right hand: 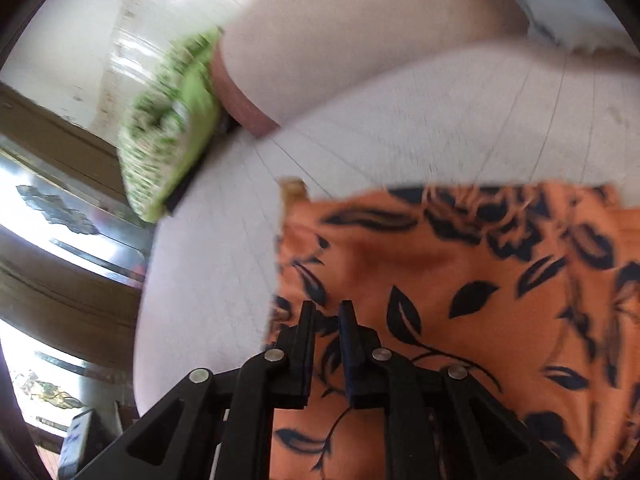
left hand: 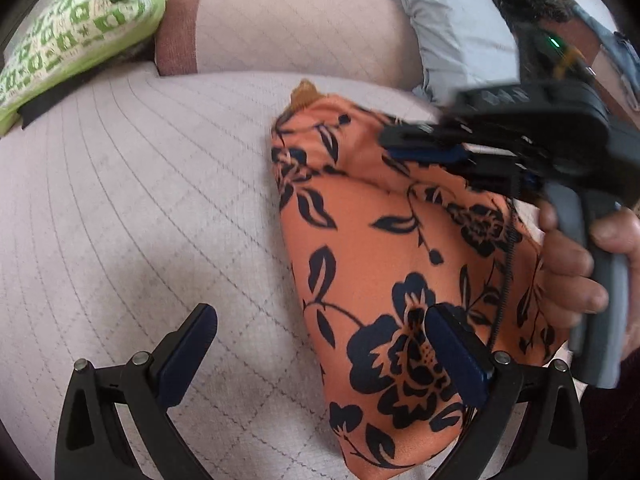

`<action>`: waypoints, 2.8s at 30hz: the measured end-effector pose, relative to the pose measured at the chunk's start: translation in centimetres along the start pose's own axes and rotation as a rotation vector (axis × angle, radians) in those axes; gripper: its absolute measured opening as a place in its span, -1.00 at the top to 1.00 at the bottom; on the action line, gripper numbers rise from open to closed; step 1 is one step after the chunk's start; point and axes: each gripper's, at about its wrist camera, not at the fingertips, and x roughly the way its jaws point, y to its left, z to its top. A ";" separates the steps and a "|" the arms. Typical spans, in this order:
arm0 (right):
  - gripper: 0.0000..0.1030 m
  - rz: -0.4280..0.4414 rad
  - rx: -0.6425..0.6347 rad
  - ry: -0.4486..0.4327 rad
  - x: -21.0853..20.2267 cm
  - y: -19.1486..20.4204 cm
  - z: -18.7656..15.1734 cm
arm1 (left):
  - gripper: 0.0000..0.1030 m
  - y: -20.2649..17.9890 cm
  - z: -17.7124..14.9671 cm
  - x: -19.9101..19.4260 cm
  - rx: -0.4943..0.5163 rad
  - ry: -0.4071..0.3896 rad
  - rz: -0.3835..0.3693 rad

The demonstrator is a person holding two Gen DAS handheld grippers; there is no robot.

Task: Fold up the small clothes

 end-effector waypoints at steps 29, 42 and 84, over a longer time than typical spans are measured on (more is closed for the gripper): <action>0.80 -0.204 0.143 -0.012 -11.7 -7.6 -11.7 | -1.00 -2.0 -2.7 0.9 0.096 0.061 0.112; 0.73 -0.312 0.113 -0.006 -12.2 -6.5 -16.2 | -1.00 -1.6 -5.3 -0.4 0.010 0.094 0.172; 0.73 -0.222 0.186 -0.180 -11.0 -6.5 -3.6 | -1.00 1.7 0.6 0.7 -0.067 -0.028 0.186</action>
